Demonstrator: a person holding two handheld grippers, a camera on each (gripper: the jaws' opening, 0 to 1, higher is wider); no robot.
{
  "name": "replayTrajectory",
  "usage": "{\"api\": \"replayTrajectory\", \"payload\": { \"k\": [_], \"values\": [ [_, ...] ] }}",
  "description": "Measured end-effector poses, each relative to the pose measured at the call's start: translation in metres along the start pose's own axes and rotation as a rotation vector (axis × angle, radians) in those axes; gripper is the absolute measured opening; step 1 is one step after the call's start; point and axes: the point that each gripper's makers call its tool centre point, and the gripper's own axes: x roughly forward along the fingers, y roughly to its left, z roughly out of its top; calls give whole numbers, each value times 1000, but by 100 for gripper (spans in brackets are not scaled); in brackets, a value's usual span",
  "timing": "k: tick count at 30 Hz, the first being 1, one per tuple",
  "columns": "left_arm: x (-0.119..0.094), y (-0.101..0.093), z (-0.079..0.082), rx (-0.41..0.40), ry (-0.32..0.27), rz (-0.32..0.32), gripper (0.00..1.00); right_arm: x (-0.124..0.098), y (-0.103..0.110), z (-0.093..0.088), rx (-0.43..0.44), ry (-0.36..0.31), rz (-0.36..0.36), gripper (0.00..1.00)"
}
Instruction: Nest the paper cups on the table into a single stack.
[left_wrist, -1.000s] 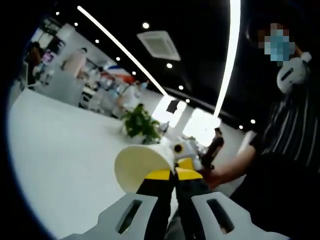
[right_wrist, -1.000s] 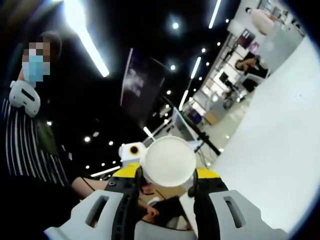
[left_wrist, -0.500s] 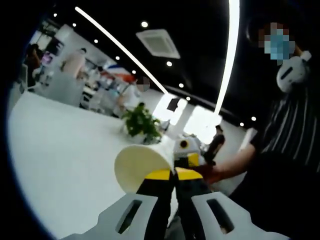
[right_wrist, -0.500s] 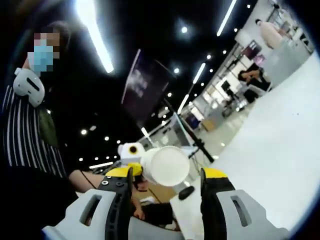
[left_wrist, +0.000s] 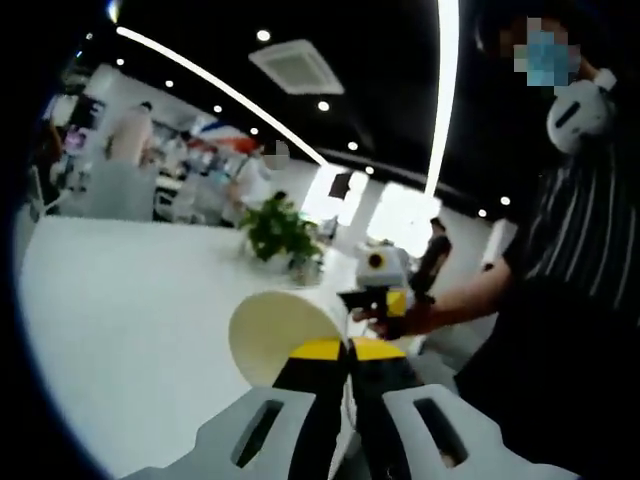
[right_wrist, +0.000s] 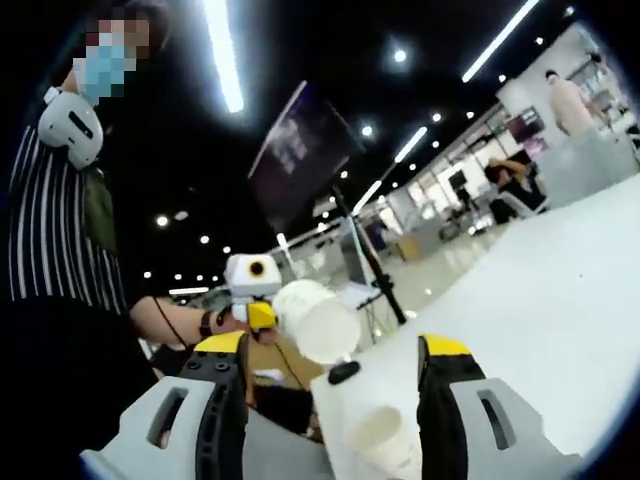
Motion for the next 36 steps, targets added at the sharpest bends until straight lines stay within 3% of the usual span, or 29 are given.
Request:
{"api": "replayTrajectory", "payload": {
  "k": [4,8,10,19,20,25,28,34,36],
  "values": [
    [3,1,-15,106,111,13,0,-8,-6,0,-21,4,-23,69],
    [5,1,-30,145,213,4,0,-13,-9,-5,-63,18,-43,72],
    [6,1,-31,159,227,0,0,-14,-9,-11,-61,38,-46,73],
    [5,13,-50,314,402,24,0,-23,-11,-25,-78,82,-68,74],
    [6,11,-52,315,406,17,0,-25,-12,-25,-73,78,-73,73],
    [4,15,-73,390,542,0,0,-29,-11,-20,-68,47,-86,72],
    [6,14,-80,406,575,-19,0,-31,-12,-21,-77,51,-91,72],
    [6,24,-97,497,702,-25,0,-36,-13,-20,-75,41,-103,72],
    [8,24,-99,487,711,-36,0,-37,-13,-21,-75,40,-109,72]
  ]
}}
